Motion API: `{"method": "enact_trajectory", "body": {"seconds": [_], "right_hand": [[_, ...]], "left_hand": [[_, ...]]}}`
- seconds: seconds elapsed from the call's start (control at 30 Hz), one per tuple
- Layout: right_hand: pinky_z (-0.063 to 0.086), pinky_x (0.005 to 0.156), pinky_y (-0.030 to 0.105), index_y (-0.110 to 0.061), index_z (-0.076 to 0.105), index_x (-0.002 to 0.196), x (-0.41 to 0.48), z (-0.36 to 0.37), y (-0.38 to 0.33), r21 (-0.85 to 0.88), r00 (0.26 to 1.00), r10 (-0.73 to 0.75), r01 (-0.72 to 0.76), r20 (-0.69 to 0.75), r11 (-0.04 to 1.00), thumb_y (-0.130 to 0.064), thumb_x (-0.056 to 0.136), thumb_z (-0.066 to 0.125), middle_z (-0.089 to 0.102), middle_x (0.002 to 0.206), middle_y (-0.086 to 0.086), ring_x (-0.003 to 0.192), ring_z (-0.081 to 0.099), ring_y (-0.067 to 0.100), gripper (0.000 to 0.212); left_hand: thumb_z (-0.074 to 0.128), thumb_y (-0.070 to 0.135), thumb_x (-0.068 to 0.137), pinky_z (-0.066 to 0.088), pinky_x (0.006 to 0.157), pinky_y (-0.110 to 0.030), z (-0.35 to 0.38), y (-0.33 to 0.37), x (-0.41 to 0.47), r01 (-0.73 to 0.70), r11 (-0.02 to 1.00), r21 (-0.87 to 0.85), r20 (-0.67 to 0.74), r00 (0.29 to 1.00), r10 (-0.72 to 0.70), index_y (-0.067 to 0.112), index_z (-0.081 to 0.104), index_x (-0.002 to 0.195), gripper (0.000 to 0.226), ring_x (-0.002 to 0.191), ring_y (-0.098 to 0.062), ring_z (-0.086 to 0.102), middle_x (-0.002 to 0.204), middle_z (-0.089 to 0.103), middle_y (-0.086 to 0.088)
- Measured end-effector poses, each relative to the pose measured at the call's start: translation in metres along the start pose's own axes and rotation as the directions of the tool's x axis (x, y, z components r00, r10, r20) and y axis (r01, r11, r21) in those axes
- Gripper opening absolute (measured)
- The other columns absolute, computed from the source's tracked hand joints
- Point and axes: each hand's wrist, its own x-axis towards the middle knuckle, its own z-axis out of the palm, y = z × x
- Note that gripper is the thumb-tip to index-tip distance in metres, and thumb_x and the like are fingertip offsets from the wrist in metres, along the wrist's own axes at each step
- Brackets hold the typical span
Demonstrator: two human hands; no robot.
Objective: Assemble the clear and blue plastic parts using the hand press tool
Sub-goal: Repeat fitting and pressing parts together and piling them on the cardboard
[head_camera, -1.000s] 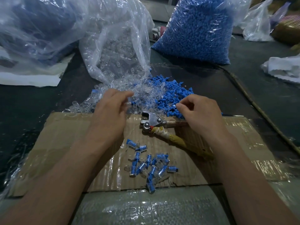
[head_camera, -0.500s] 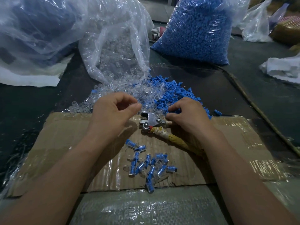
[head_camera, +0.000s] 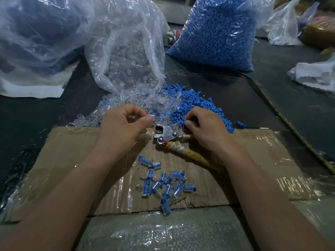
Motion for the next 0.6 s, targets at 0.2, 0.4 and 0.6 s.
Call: {"method": "enact_trajectory", "body": {"seconds": [0.2,0.4,0.6], "right_hand": [[0.034,0.074,0.020,-0.022,0.057,0.102,-0.006,-0.005,-0.001,0.108,0.996,-0.041,0.049,-0.078,0.993,-0.018,0.092,0.053,0.049,0.085,-0.013,0.082,0.047,0.005,0.012],[0.038,0.065,0.009,-0.029,0.056,0.091,-0.014,-0.013,-0.010,0.313,0.993,-0.026,0.063,-0.119,0.948,-0.021,0.090,0.057,0.052,0.079,-0.022,0.076,0.051,-0.005,0.008],[0.045,0.070,0.008,-0.037,0.060,0.079,-0.024,-0.013,-0.026,0.497,0.983,-0.060,0.141,-0.176,0.856,-0.013,0.081,0.067,0.060,0.082,-0.014,0.076,0.058,0.001,0.025]], "left_hand": [[0.073,0.016,0.071,0.057,0.060,-0.029,-0.002,0.000,0.002,-0.077,0.993,0.088,-0.018,0.997,0.079,0.022,0.061,0.079,0.016,0.068,-0.013,0.065,0.083,0.065,-0.007],[0.072,0.008,0.069,0.057,0.072,-0.034,-0.001,0.003,-0.001,-0.076,0.995,0.066,0.003,0.997,0.076,0.022,0.072,0.077,0.016,0.078,-0.015,0.066,0.078,0.069,0.001],[0.072,-0.004,0.069,0.056,0.067,-0.027,0.000,0.004,-0.002,-0.103,0.989,0.104,0.018,0.995,0.102,0.019,0.067,0.083,0.028,0.068,-0.009,0.064,0.074,0.067,0.001]]}}
